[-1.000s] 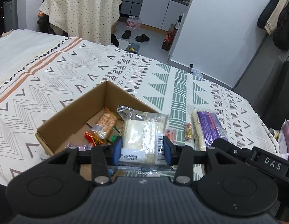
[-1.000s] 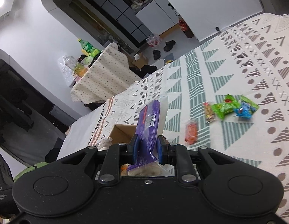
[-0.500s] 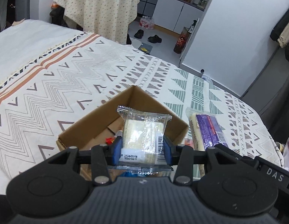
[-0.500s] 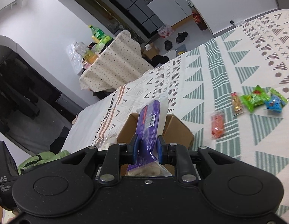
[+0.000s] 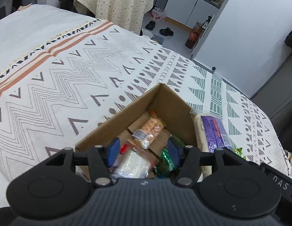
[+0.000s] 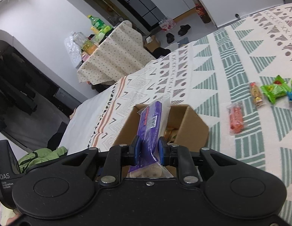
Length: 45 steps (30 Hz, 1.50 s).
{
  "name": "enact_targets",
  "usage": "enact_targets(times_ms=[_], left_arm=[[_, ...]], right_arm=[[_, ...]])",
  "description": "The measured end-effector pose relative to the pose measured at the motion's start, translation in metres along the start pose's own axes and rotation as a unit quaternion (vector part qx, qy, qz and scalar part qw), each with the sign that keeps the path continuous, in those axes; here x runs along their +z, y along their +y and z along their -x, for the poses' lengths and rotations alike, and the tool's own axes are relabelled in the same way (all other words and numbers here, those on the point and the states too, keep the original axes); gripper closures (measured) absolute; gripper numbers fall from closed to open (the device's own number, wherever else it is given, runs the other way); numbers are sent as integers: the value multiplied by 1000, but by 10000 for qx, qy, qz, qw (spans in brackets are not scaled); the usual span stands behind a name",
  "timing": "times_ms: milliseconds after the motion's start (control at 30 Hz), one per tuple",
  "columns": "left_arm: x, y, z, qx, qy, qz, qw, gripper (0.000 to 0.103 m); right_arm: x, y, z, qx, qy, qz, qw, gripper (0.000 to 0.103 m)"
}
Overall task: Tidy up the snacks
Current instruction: 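Carry the bread packet and purple bar over the box and release both, then withdraw both open grippers from the box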
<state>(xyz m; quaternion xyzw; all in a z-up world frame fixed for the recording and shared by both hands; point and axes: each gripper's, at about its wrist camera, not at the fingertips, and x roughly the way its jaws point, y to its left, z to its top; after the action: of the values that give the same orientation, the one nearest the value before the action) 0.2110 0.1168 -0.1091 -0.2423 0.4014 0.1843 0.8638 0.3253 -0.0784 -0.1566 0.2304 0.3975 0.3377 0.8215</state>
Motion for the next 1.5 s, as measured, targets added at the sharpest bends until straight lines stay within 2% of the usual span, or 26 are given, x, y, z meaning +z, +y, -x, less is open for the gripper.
enact_targets(times_ms=[67, 133, 333, 400, 500, 667, 767, 867, 1067, 1233, 1333, 1500], left_arm=[[1, 2, 2, 32, 1, -30, 10000, 42], [2, 4, 4, 37, -21, -66, 10000, 37], [0, 2, 12, 201, -135, -120, 9996, 23], [-2, -2, 15, 215, -154, -171, 9995, 21], [-8, -11, 17, 161, -170, -303, 9993, 15], [-18, -24, 14, 80, 45, -161, 9998, 15], [-24, -41, 20, 117, 28, -348, 9993, 15], [-29, -55, 28, 82, -30, -399, 9992, 15], [-41, -85, 36, 140, 26, -625, 9979, 8], [-47, -105, 44, 149, -28, -731, 9972, 7], [-49, -115, 51, 124, -129, -790, 9967, 2], [-51, -130, 58, 48, -262, -891, 9957, 0]], right_arm=[[-2, 3, -3, 226, 73, -30, 9997, 75], [-3, 5, -3, 406, 145, -42, 9991, 72], [-3, 5, 18, 219, 63, 38, 9997, 70], [-2, 2, 26, 152, 21, 39, 9999, 62], [-1, -1, 35, 28, -44, 80, 10000, 56], [6, -13, 52, -278, -93, 67, 9995, 51], [8, -26, 64, -292, -177, 2, 9994, 44], [10, -39, 75, -470, -168, -62, 9987, 42], [13, -53, 101, -528, -299, -134, 9981, 25], [18, -63, 117, -646, -422, -159, 9969, 15], [22, -71, 125, -705, -441, -279, 9961, 7], [28, -85, 145, -719, -583, -392, 9949, 3]])
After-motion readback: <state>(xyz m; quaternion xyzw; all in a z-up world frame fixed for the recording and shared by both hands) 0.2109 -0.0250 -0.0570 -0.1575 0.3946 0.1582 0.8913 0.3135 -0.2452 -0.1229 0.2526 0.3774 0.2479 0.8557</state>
